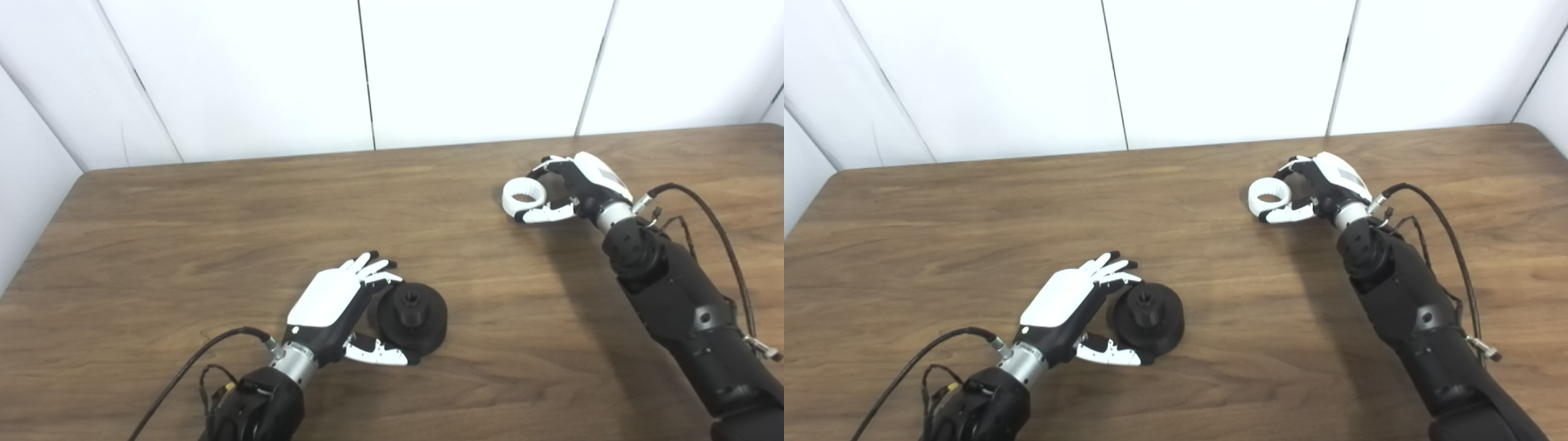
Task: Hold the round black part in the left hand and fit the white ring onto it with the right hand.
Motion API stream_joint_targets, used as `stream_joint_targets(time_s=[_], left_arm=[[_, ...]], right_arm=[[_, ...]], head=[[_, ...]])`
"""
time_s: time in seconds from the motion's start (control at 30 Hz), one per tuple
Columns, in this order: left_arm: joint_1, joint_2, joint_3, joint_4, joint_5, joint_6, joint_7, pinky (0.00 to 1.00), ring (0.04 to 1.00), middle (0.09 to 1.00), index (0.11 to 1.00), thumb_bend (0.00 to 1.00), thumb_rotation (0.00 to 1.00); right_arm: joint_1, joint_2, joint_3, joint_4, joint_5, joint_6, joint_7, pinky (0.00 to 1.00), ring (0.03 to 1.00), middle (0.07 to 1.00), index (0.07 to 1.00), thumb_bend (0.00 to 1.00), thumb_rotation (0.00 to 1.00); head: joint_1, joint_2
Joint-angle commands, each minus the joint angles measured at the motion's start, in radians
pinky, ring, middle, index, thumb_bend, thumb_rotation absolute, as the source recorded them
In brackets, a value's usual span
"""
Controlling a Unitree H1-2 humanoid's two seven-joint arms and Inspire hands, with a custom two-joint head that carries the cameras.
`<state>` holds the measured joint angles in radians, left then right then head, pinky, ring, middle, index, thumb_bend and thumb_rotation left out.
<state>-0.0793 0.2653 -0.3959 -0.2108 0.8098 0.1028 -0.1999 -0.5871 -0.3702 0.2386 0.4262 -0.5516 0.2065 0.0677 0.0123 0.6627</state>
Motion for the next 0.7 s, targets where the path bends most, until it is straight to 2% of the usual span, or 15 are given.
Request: stream_joint_targets(time_s=[0.0, 0.43, 0.67], left_arm=[[0.001, 0.008, -0.001, 0.001, 0.014, -0.002, -0.012, 0.96, 0.985, 0.915, 0.690, 0.80, 0.41], [0.004, 0.005, 0.001, 0.005, 0.009, -0.007, -0.004, 0.96, 0.986, 0.914, 0.683, 0.80, 0.40], [0.005, 0.003, 0.001, 0.001, 0.011, -0.002, -0.006, 0.96, 0.985, 0.914, 0.684, 0.80, 0.40]], right_arm=[[-0.048, -0.004, -0.006, -0.016, 0.010, -0.039, -0.011, 0.87, 0.967, 0.917, 0.694, 0.73, 0.31], [-0.044, -0.005, -0.012, -0.007, 0.021, -0.057, -0.023, 0.85, 0.966, 0.914, 0.683, 0.73, 0.31], [-0.042, -0.004, -0.016, -0.013, 0.024, -0.056, -0.029, 0.85, 0.961, 0.910, 0.661, 0.73, 0.26]], head=[[0.001, 0.001], [0.002, 0.001], [0.002, 0.003]])
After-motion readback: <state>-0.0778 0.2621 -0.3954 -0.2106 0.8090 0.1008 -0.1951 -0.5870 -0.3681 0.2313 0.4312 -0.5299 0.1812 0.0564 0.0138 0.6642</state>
